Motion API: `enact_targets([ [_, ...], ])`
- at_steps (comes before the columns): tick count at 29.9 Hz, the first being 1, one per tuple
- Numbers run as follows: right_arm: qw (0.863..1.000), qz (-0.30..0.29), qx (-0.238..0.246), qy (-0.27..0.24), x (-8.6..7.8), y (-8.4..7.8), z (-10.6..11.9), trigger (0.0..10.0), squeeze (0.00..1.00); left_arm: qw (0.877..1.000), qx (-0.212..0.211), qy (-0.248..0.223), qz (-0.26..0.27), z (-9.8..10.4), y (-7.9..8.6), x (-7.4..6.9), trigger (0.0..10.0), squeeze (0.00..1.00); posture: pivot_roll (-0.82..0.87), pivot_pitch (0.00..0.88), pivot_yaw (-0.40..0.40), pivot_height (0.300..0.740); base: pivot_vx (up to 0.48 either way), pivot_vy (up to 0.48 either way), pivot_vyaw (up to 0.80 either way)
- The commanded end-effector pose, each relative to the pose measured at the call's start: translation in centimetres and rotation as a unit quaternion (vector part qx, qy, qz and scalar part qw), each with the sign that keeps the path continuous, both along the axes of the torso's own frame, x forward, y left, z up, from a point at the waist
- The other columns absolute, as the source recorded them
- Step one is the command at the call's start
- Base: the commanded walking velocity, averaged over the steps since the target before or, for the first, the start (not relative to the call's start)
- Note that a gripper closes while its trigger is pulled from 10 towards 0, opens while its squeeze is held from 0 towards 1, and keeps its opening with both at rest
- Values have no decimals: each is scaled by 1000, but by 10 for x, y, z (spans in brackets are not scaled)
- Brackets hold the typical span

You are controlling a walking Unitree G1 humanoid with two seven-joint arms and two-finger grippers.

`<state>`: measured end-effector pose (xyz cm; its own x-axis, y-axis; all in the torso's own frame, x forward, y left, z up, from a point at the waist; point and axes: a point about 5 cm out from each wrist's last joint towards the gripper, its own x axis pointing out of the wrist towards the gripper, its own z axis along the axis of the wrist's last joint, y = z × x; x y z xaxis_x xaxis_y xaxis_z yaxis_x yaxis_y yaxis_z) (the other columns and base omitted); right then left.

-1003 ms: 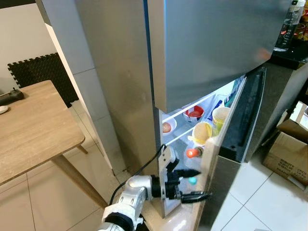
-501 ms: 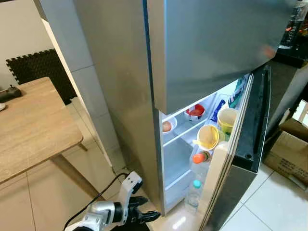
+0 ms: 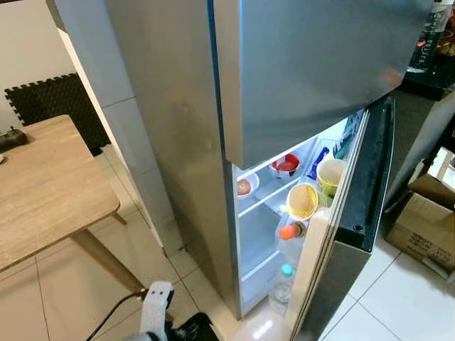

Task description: Restocking fridge

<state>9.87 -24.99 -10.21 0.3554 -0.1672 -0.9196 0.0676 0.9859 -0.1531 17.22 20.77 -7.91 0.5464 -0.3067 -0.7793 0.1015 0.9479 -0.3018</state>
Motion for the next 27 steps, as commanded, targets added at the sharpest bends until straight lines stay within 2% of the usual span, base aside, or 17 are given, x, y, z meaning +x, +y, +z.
enact_targets([
  [1, 1000, 7, 0, 9, -1, 1, -1, 10000, 0, 998, 11, 36, 51, -10, 5, -21, 10000, 0, -46, 0, 4, 740, 0, 0, -788],
  [2, 1000, 7, 0, 9, -1, 1, -1, 10000, 0, 998, 11, 36, 51, -10, 5, -21, 10000, 0, -46, 0, 4, 740, 0, 0, -788],
  [5, 1000, 12, 2, 10, -1, 2, -1, 10000, 0, 994, 32, 56, 86, -15, 11, -35, 10000, 0, -43, 0, -3, 740, 0, 0, -788],
  [7, 1000, 14, 2, 9, -1, 3, -1, 10000, 0, 993, 37, 60, 93, -16, 13, -38, 10000, 0, -43, 0, -3, 740, 0, 0, -788],
  [10, 1000, 15, -3, 8, 0, -1, 0, 10000, 0, 987, 48, 68, 139, -19, 19, -48, 10000, 0, -45, 0, 0, 740, 0, 0, -631],
  [14, 1000, 16, -6, 7, 1, -4, 1, 10000, 0, 986, 59, 71, 136, -21, 17, -52, 10000, 0, -48, 0, -20, 740, 0, 0, -695],
  [16, 1000, 16, -5, 7, -1, -5, 1, 10000, 0, 986, 63, 68, 136, -21, 17, -51, 10000, 0, -46, 0, -24, 740, 0, 0, -800],
  [20, 999, 33, -20, 14, -3, -13, 3, 10000, 0, 988, 59, 51, 133, -19, 11, -42, 10000, 0, -51, 0, -26, 740, 0, 0, 0],
  [22, 1000, 17, -24, 7, -1, -19, 6, 10000, 0, 989, 56, 55, 124, -20, 5, -42, 10000, 0, -63, 0, -26, 740, 0, 0, 0],
  [27, 1000, 17, -25, -1, 3, -19, 7, 10000, 0, 992, 54, 61, 95, -21, -2, -43, 10000, 0, -62, 0, -20, 740, 0, -60, 0],
])
